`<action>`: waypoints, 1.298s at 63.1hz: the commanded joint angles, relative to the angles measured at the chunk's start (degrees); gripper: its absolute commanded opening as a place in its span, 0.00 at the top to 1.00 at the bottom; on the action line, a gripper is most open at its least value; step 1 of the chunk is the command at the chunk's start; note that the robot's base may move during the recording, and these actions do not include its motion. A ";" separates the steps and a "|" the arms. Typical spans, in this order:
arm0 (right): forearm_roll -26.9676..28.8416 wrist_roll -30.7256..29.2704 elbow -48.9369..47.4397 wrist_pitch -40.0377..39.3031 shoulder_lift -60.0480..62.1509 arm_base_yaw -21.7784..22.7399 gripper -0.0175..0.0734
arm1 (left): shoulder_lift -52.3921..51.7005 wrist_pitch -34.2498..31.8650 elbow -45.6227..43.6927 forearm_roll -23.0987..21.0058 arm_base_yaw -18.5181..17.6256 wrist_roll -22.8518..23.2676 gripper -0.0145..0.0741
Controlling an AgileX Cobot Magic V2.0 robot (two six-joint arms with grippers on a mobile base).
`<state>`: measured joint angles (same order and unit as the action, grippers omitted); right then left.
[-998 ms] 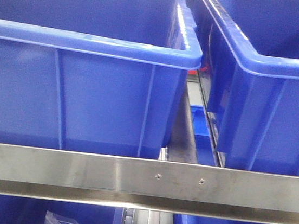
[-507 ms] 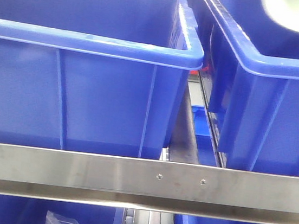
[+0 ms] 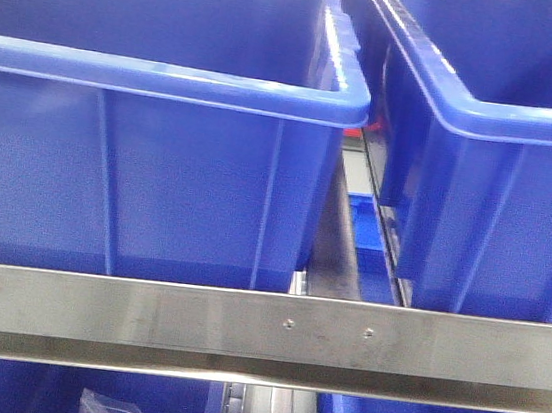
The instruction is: Place green plate on second shelf with right arm
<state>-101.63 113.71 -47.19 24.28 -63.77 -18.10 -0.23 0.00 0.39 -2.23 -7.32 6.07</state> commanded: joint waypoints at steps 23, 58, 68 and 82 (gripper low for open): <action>-3.81 -5.07 -1.91 -29.15 7.34 0.18 0.75 | -0.92 -4.54 2.34 -0.34 -0.11 0.17 0.69; -3.76 -7.01 4.72 -26.06 13.63 -0.40 0.75 | -0.92 -4.54 2.34 -0.34 0.00 0.17 0.69; -2.42 -6.60 19.68 -22.43 27.85 -0.36 0.75 | -0.92 -4.54 2.34 -0.34 0.00 0.17 0.69; -1.06 -3.89 38.08 -18.88 51.93 1.34 0.75 | -0.92 -4.54 2.34 -0.34 0.00 0.17 0.69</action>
<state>-102.63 109.08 -13.23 1.69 -18.91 -18.01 -0.23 0.00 0.39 -2.23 -7.32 6.07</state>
